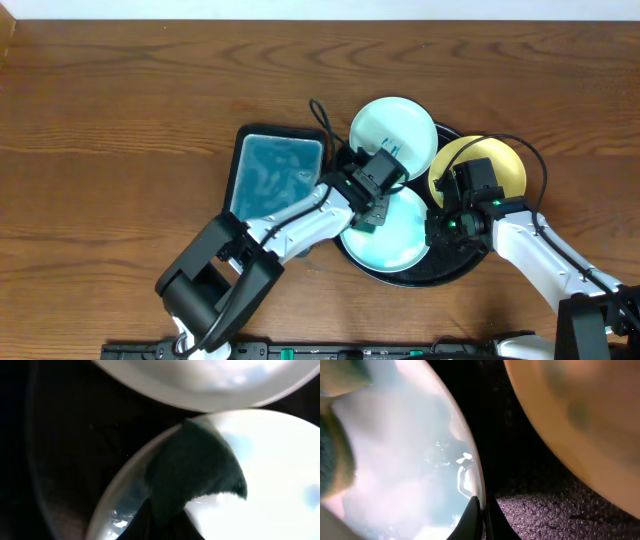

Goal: Clean dirty plates on tray and stack at the side
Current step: 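Scrub the plate surface with the sponge while the right gripper holds it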

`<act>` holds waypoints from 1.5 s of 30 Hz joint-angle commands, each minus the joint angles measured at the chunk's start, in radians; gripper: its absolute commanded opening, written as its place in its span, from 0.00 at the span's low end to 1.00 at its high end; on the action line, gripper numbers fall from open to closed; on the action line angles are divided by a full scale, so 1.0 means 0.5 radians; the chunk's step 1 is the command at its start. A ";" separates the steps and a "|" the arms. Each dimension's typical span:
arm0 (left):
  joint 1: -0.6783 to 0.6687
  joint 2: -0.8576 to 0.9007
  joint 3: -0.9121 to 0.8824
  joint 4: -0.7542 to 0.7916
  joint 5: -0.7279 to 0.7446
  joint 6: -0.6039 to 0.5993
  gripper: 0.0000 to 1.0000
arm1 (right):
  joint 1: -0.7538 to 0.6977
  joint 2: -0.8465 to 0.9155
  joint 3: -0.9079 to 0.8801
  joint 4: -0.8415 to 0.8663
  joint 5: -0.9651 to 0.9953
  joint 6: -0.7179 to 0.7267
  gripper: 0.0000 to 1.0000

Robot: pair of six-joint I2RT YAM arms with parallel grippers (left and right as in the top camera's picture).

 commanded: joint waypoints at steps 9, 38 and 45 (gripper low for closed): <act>0.110 -0.375 -0.048 -0.134 -0.008 0.019 0.08 | 0.019 0.012 -0.034 -0.025 0.060 -0.001 0.01; -0.200 0.114 -0.052 0.168 -0.146 0.049 0.08 | 0.019 0.012 -0.034 -0.019 0.060 -0.001 0.01; -0.041 0.042 -0.052 -0.010 -0.270 0.065 0.08 | 0.019 0.012 -0.034 -0.018 0.060 -0.001 0.01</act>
